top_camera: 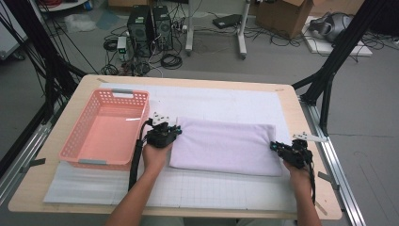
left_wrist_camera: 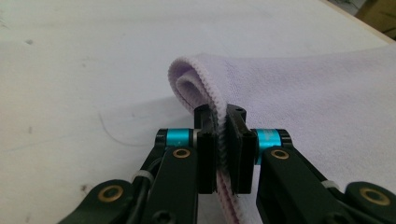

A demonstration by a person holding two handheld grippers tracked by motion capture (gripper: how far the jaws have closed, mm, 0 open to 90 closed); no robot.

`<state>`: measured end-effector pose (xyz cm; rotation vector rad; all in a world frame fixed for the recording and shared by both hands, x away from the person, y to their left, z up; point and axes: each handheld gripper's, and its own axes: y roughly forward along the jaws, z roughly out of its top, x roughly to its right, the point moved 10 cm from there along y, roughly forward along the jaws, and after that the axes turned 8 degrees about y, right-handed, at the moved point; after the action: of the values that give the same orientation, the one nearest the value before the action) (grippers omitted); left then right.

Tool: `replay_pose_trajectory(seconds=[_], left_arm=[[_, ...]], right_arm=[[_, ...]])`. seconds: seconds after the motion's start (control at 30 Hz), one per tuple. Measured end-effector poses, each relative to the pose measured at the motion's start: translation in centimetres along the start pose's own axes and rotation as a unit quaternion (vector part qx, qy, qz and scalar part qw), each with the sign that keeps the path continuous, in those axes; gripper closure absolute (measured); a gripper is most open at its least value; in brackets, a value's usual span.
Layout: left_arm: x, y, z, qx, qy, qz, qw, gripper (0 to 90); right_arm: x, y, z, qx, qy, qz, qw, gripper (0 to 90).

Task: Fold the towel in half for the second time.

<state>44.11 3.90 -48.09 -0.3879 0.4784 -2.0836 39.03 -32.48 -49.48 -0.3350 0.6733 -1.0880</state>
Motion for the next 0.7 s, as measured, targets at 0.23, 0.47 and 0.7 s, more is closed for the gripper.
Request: replay_pose_trajectory(seconds=[0.23,0.47,0.7], left_arm=[[-0.4,-0.5,-1.6,-0.022,0.013,0.007,0.9996,50.3],[2.0,-2.7,-2.3,0.015,0.052,-0.034,0.9980,60.1],[2.8,-3.7,-4.5,-0.022,0.060,-0.049,0.9967,73.6]], right_arm=[[0.8,0.3,-0.5,-0.014,0.004,-0.042,0.9990,62.7],[0.2,-3.3,-0.5,0.020,-0.007,-0.013,0.9997,65.2],[-2.5,-4.7,-2.8,-0.013,-0.049,0.033,0.9982,73.7]])
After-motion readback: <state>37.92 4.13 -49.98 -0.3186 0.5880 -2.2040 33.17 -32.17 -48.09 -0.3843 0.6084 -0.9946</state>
